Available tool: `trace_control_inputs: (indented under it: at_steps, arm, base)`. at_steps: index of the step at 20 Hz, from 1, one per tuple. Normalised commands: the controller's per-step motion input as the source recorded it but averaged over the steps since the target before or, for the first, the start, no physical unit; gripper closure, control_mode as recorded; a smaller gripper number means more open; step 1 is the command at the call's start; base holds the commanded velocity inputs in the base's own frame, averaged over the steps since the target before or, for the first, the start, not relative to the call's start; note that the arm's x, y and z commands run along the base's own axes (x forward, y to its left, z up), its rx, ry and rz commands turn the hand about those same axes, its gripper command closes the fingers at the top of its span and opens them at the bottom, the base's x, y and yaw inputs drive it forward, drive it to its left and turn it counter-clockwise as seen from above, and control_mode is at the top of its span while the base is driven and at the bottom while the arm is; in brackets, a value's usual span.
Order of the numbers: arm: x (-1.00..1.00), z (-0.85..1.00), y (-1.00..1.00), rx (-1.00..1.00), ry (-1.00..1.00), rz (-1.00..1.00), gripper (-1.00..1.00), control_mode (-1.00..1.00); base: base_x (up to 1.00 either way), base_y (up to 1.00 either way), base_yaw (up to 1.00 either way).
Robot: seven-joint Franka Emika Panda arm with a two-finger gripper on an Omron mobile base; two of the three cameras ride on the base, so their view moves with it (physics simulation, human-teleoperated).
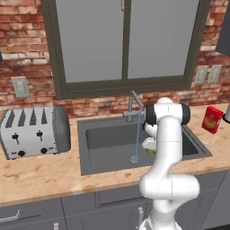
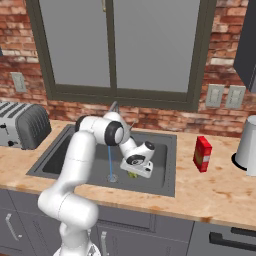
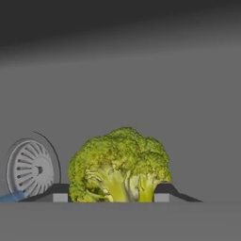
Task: Turn on the sink faucet. Then move the broccoli from the counter to the sink. Turn off the sink. Move the vegetable from the sink to the pot next to the stove. Finally move the pot to the front left burner.
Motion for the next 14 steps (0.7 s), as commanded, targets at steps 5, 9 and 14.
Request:
trace_control_inputs:
  at_steps: [5,9,14]
  arm:
    - [0.12,-0.18,0.00,0.00,0.01,0.00,-1.00,-1.00]
    - [0.00,-0.01,0.00,0.00,0.00,0.00,-1.00,-1.00]
    - [-0.10,0.01,0.00,0.00,0.00,-0.01,-1.00,-1.00]
  base:
    - [0.00,0.00,0.00]
    - [0.00,0.00,0.00]
    - [0.00,0.00,0.00]
